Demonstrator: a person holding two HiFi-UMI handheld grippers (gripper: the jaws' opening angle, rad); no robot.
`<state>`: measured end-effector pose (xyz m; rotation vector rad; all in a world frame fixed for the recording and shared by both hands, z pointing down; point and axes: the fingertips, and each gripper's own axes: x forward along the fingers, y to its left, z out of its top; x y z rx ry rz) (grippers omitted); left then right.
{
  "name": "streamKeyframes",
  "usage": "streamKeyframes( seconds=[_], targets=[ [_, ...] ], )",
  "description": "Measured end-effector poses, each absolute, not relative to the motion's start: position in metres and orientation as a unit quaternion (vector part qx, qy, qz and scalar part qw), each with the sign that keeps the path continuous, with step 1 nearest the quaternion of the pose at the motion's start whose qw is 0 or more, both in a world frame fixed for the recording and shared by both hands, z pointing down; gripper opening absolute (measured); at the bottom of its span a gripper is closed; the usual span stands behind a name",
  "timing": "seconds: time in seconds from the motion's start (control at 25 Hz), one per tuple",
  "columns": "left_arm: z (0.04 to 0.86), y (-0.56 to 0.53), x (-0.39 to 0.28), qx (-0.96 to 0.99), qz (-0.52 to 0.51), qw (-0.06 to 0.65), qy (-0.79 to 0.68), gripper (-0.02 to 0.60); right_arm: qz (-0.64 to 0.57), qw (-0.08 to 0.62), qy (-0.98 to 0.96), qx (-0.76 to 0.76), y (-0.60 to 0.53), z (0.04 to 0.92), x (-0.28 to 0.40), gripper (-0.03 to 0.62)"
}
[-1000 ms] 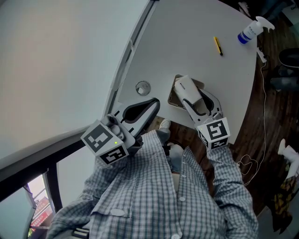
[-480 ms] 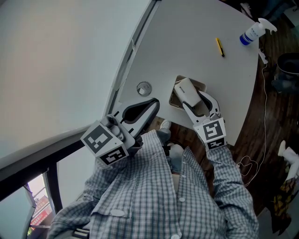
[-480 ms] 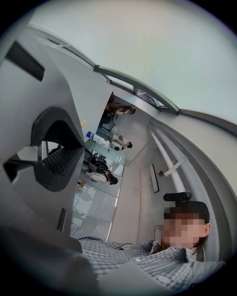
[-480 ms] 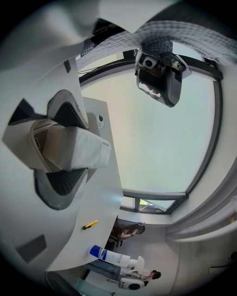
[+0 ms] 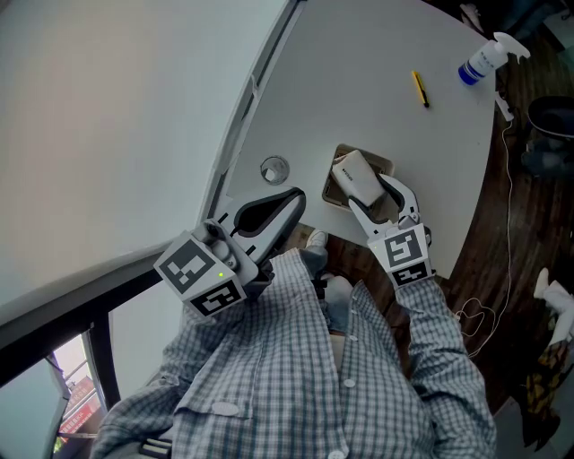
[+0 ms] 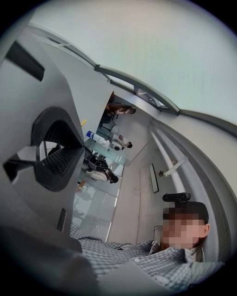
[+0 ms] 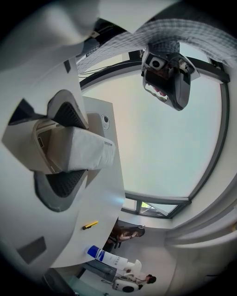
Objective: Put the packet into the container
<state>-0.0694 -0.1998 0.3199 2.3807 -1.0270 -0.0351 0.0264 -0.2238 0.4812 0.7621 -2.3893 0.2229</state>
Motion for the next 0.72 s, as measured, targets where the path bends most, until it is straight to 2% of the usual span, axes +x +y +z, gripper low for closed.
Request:
streamKeyframes(
  seconds=[0.72],
  targets=[
    [0.3190, -0.2008, -0.0687, 0.884, -0.016, 0.273, -0.380, 0.008, 0.089, 0.300, -0.902, 0.297, -0.2229, 0.4764, 0.0255, 0.268]
  ],
)
